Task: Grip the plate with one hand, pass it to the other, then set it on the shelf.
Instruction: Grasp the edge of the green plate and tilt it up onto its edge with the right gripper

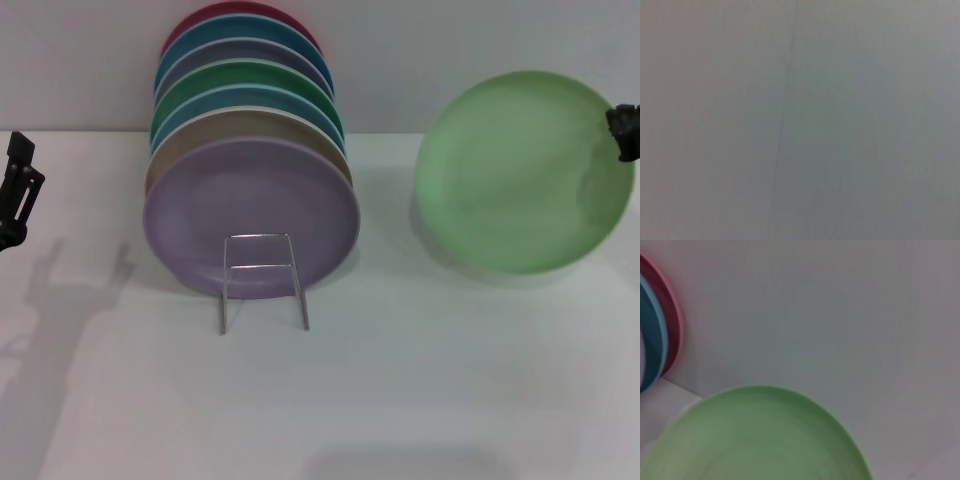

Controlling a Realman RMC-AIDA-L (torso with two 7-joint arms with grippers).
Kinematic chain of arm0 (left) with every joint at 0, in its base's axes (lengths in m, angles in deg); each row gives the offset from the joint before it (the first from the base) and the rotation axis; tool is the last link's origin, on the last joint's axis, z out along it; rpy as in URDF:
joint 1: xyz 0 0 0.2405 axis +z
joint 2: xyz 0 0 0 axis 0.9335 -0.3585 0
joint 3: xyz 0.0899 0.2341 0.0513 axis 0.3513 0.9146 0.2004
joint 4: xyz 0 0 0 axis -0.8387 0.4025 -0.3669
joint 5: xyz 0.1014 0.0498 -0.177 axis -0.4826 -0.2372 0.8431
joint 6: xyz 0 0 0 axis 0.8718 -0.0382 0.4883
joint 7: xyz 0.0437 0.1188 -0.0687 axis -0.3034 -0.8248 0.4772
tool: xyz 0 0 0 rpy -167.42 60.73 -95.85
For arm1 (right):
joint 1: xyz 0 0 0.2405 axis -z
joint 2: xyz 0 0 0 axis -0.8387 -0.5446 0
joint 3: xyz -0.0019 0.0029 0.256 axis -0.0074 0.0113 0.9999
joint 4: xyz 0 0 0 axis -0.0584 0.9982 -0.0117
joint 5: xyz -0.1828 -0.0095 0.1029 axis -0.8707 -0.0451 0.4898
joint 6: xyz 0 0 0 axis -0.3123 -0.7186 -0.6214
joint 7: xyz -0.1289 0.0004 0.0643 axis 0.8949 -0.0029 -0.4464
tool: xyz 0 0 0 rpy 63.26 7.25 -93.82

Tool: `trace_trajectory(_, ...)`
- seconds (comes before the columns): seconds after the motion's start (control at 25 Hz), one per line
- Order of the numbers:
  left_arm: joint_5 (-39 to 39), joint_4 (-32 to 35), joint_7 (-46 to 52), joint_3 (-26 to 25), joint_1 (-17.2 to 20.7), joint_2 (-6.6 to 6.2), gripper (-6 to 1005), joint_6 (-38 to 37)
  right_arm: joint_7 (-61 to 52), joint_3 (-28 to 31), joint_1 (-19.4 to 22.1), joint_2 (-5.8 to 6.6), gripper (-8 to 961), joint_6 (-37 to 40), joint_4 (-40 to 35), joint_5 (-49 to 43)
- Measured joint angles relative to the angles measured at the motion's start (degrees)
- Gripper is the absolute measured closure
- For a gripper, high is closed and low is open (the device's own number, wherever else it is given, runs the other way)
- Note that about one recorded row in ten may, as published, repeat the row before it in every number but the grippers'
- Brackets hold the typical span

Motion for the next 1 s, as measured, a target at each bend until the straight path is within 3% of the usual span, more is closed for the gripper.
trace_trajectory(0.32, -0.01, 0.19, 0.00, 0.00, 0.09, 0.00, 140, 0.01, 0.40, -8.72, 4.59, -0.10, 939, 15.52, -1.50, -1.13)
trace_trajectory(1.0, 0.00, 0.36, -0.08, -0.09, -0.15, 0.00, 140, 0.28, 0.06, -19.42, 10.11, -0.44, 939, 40.27, -6.10, -1.92)
